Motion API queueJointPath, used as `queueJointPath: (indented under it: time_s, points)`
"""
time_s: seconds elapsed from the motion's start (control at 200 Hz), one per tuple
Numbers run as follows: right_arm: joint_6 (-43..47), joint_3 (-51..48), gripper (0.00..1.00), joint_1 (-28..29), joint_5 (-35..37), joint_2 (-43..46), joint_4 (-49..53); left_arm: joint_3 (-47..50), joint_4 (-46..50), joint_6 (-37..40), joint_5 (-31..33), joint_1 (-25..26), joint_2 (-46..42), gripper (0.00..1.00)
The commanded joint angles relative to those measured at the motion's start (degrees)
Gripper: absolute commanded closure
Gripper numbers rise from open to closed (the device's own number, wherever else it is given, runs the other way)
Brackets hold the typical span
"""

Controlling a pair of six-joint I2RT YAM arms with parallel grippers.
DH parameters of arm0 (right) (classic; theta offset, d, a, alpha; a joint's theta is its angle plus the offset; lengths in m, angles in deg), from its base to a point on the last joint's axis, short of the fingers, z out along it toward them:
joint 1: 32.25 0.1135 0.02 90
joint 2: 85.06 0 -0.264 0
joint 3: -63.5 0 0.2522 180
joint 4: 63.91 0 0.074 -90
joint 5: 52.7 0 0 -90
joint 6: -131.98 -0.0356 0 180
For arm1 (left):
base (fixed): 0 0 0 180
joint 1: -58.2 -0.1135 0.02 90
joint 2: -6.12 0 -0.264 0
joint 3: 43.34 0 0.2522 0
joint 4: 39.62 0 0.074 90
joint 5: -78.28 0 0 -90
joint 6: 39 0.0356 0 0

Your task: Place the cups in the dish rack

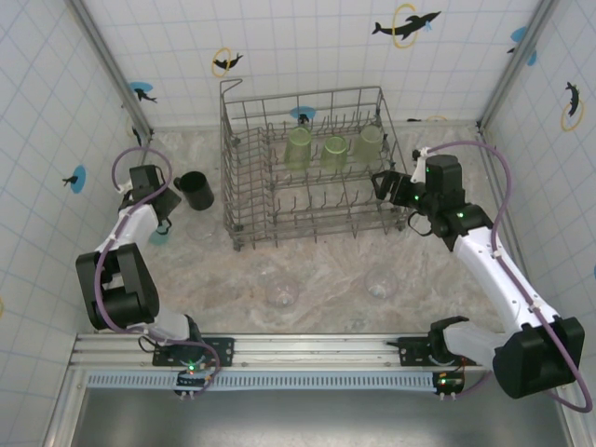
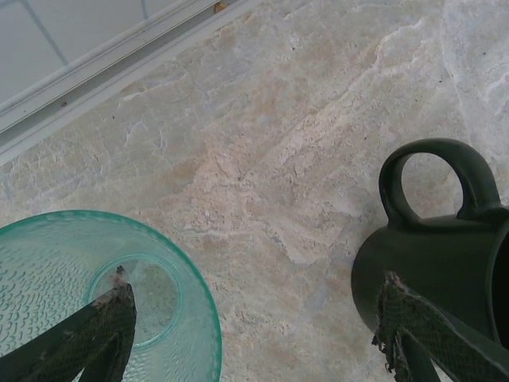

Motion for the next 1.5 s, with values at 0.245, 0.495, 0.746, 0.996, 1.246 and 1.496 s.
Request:
queueJointPath:
  time_s: [0.245,0.495,0.746,0.996,1.246,1.496]
  points:
    - [1.16,1.11,0.00,0.43,1.09,0.88,-1.54,1.20,0.44,1.13,3.40,-0.37,2.36,0.43]
    - [2.04,1.08,0.00,0.49,2.34,1.99,-1.15,1.61,0.43,1.24,4.62,-0.40,1.73,0.78]
    - [2.78,0.45,0.00,0.34,2.86,3.04,-1.03,1.21,1.20,1.39,5.04,-0.41,0.53,1.00]
    - [2.83,-0.32,0.00,0.26,2.69,3.86,-1.23,0.21,2.79,1.56,4.78,-0.41,-1.03,1.00]
    - [2.86,1.02,0.00,0.18,1.35,3.97,-0.59,0.64,3.26,-0.86,1.15,-0.36,-5.99,1.00]
    - [2.85,1.14,0.00,0.13,0.77,4.05,0.44,-1.82,3.60,-0.96,-3.25,-0.53,-8.40,1.00]
